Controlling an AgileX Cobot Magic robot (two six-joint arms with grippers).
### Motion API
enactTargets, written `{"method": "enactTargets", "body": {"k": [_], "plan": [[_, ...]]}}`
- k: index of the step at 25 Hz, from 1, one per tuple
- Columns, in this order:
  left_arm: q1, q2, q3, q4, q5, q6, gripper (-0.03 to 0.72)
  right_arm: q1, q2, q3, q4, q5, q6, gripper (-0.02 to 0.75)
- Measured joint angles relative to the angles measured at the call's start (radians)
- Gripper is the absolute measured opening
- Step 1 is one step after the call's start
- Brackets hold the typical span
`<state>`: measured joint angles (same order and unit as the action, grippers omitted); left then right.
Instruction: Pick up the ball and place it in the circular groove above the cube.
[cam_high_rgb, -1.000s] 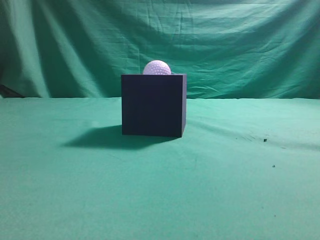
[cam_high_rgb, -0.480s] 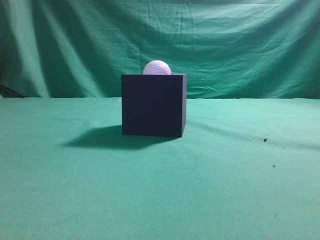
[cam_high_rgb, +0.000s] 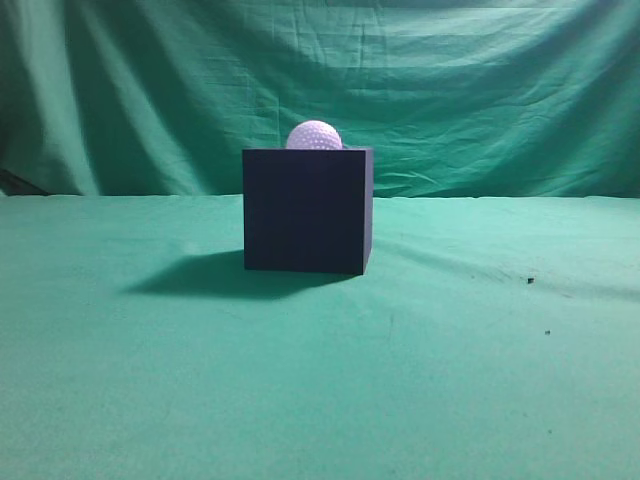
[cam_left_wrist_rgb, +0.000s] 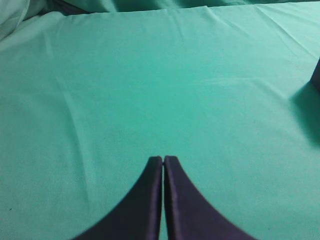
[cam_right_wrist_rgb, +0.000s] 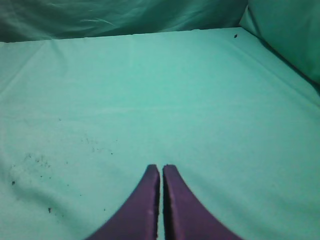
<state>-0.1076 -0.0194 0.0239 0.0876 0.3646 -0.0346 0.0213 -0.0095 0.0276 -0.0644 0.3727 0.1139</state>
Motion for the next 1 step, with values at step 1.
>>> {"method": "enactTargets", "body": {"k": [1], "plan": [[0.0, 0.0, 0.0, 0.0, 0.0, 0.0, 0.0, 0.0, 0.0, 0.0, 0.0, 0.0, 0.0, 0.0]]}}
